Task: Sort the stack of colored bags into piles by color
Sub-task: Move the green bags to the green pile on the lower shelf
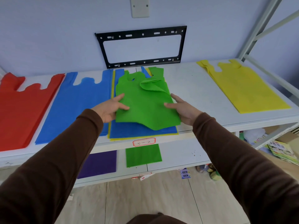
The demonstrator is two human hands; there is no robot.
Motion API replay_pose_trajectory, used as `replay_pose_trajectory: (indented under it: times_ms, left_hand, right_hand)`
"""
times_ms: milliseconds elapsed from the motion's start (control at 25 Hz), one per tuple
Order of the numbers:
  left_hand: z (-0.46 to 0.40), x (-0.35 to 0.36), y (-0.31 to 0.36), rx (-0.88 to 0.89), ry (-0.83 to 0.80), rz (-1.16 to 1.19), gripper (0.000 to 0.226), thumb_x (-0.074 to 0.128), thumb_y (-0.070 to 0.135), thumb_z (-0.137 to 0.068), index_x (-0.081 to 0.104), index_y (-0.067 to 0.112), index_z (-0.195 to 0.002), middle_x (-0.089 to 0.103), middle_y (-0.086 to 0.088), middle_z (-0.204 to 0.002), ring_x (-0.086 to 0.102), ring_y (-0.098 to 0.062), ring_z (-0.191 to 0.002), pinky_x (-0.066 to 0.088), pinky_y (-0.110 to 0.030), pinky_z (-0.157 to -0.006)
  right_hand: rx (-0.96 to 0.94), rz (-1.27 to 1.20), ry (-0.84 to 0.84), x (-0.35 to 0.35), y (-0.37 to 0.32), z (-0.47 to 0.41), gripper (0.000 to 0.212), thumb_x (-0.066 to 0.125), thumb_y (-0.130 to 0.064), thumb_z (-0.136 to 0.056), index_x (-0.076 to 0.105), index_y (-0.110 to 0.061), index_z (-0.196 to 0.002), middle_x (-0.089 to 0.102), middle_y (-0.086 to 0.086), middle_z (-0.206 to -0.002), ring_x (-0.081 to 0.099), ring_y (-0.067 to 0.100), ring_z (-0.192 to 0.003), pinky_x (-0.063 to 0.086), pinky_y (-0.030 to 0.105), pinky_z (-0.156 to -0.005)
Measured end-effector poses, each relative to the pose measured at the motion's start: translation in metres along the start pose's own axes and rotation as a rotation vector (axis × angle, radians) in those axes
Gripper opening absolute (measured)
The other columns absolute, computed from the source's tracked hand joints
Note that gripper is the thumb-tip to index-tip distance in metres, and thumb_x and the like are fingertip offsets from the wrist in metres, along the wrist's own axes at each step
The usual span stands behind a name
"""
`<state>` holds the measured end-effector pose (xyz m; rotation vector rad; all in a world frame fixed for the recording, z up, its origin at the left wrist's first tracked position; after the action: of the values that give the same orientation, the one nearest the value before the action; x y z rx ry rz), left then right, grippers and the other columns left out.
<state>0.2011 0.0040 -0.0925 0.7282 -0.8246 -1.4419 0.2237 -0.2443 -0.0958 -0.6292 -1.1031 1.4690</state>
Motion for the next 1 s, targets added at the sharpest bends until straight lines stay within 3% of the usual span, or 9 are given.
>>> replay_pose_trajectory:
  times_ms: [80,160,360,440,520,600,680,800,1000]
  left_hand:
    - [-0.008,-0.008,0.001,0.025,0.002,-0.118,0.084,0.060,-0.001,-0.089,0.023,0.040,-0.151,-0.002,-0.002,-0.164,0.007,-0.029,-0.150,0.010,-0.057,-0.119]
    - [-0.021,-0.020,0.008,0.066,0.030,-0.043,0.077,0.056,0.000,-0.092,0.025,0.038,-0.151,-0.009,0.000,-0.164,-0.009,-0.026,-0.150,-0.005,-0.055,-0.119]
    - [-0.059,-0.033,0.032,0.076,0.030,-0.163,0.061,0.055,0.003,-0.092,0.042,0.032,-0.145,0.006,-0.003,-0.164,0.004,-0.029,-0.151,0.004,-0.056,-0.119]
    - [-0.074,-0.034,0.038,0.069,0.016,-0.205,0.069,0.059,-0.003,-0.086,0.043,0.032,-0.144,0.017,-0.007,-0.162,0.023,-0.031,-0.146,0.020,-0.054,-0.118]
    - [-0.078,-0.028,0.046,0.096,-0.007,-0.160,0.075,0.056,-0.008,-0.087,0.036,0.030,-0.148,0.032,-0.009,-0.157,0.046,-0.031,-0.133,0.047,-0.045,-0.101]
    - [-0.069,-0.017,0.055,0.145,-0.028,-0.116,0.076,0.051,-0.010,-0.090,0.027,0.027,-0.152,0.039,-0.010,-0.152,0.057,-0.029,-0.120,0.057,-0.036,-0.080]
    - [-0.060,-0.007,0.060,0.201,-0.035,-0.133,0.078,0.050,-0.012,-0.090,0.024,0.027,-0.153,0.041,-0.009,-0.152,0.057,-0.028,-0.121,0.057,-0.034,-0.079]
    - [-0.037,0.006,0.049,0.272,-0.046,-0.138,0.083,0.056,-0.010,-0.085,0.026,0.031,-0.152,0.034,-0.004,-0.157,0.048,-0.026,-0.131,0.051,-0.041,-0.098]
    - [0.040,0.051,-0.018,0.404,-0.031,-0.137,0.086,0.064,0.001,-0.080,0.031,0.049,-0.144,0.026,0.011,-0.159,0.036,-0.014,-0.141,0.037,-0.042,-0.113]
  right_hand:
    - [-0.001,0.092,-0.022,0.008,-0.002,-0.005,0.060,0.053,0.009,-0.091,0.044,-0.021,-0.142,0.061,0.014,-0.129,0.067,0.027,-0.094,0.061,0.031,-0.073]
    - [0.013,0.157,-0.021,0.009,0.000,-0.007,0.066,0.048,0.015,-0.089,0.045,-0.022,-0.144,0.060,0.014,-0.130,0.067,0.027,-0.093,0.061,0.030,-0.073]
    - [0.131,0.257,-0.044,0.006,0.007,-0.012,0.071,0.050,0.014,-0.087,0.039,-0.023,-0.147,0.060,0.014,-0.131,0.064,0.038,-0.108,0.058,0.040,-0.083]
    - [0.135,0.302,-0.039,0.007,-0.002,-0.012,0.079,0.051,0.012,-0.086,0.029,-0.027,-0.150,0.060,0.011,-0.131,0.064,0.038,-0.108,0.057,0.041,-0.084]
    - [0.093,0.282,-0.025,0.006,-0.015,-0.009,0.079,0.050,0.012,-0.086,0.025,-0.025,-0.151,0.064,0.006,-0.122,0.070,0.028,-0.094,0.059,0.035,-0.080]
    - [0.057,0.193,-0.002,0.001,-0.023,0.002,0.076,0.046,0.012,-0.087,0.024,-0.023,-0.151,0.067,0.000,-0.111,0.072,0.017,-0.076,0.059,0.027,-0.068]
    - [0.034,0.104,0.027,-0.009,-0.024,0.020,0.077,0.043,0.011,-0.088,0.019,-0.023,-0.153,0.065,-0.002,-0.113,0.071,0.015,-0.072,0.058,0.025,-0.064]
    - [0.044,0.035,-0.029,-0.016,-0.006,0.062,0.079,0.041,0.013,-0.089,0.021,-0.031,-0.152,0.066,0.001,-0.117,0.073,0.022,-0.079,0.061,0.033,-0.064]
    - [0.018,0.047,-0.108,-0.046,0.048,0.141,0.085,0.042,0.020,-0.086,0.032,-0.038,-0.148,0.058,-0.001,-0.138,0.061,0.032,-0.112,0.054,0.047,-0.087]
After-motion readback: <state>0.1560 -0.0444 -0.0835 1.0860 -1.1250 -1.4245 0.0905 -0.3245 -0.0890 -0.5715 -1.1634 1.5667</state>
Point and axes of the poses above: each hand's wrist, its own z-axis away from the middle knuckle, its own x-axis out of the palm, y = z × x, the point moved 10 cm from there along -z, towards the middle knuckle
